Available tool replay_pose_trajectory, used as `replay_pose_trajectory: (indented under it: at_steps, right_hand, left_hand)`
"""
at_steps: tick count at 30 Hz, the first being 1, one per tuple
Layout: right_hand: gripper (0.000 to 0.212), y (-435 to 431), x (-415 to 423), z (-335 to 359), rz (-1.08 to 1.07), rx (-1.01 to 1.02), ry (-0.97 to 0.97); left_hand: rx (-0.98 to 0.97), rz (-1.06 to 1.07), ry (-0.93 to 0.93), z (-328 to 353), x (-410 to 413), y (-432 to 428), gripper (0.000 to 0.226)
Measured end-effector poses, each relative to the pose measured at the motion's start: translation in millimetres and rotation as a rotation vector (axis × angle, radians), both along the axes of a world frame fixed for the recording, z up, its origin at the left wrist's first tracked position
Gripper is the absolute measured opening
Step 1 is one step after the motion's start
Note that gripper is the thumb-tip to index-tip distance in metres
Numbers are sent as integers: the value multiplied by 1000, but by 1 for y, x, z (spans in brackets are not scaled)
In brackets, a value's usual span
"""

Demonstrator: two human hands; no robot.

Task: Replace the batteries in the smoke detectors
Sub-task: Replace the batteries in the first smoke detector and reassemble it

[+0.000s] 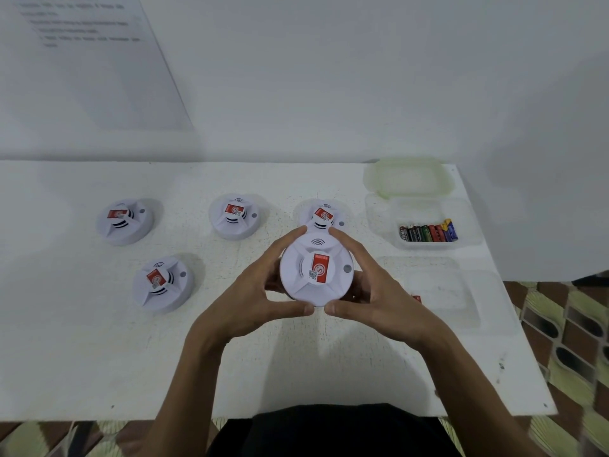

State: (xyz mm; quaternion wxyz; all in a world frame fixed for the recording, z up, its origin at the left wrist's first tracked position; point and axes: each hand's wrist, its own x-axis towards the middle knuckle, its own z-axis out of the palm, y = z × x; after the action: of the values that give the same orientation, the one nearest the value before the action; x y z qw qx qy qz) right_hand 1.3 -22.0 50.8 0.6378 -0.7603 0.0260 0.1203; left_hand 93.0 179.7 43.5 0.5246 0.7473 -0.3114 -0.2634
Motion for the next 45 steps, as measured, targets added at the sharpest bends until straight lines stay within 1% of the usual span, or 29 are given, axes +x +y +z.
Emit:
replay_pose_trajectory:
  at_steps: [25,33,36,40,45]
  right_hand:
    - [94,3,0,-7,-20,-40,-15]
    - [100,16,-3,-20,-47,-145,-30]
    - [96,23,-2,-24,-40,-177,-40]
    - [90,33,1,-33,-50,-191,-53]
    - [87,42,11,-44,-32,-267,-57]
  left_hand:
    - [11,8,3,-5,-1,1,91]
    - [25,-1,-26,-9,-8,10,92]
    - [39,1,-27,-15,-9,17,93]
    - [78,4,-52,-24,-6,27,100]
    - [130,65,-101,-38,-3,38,96]
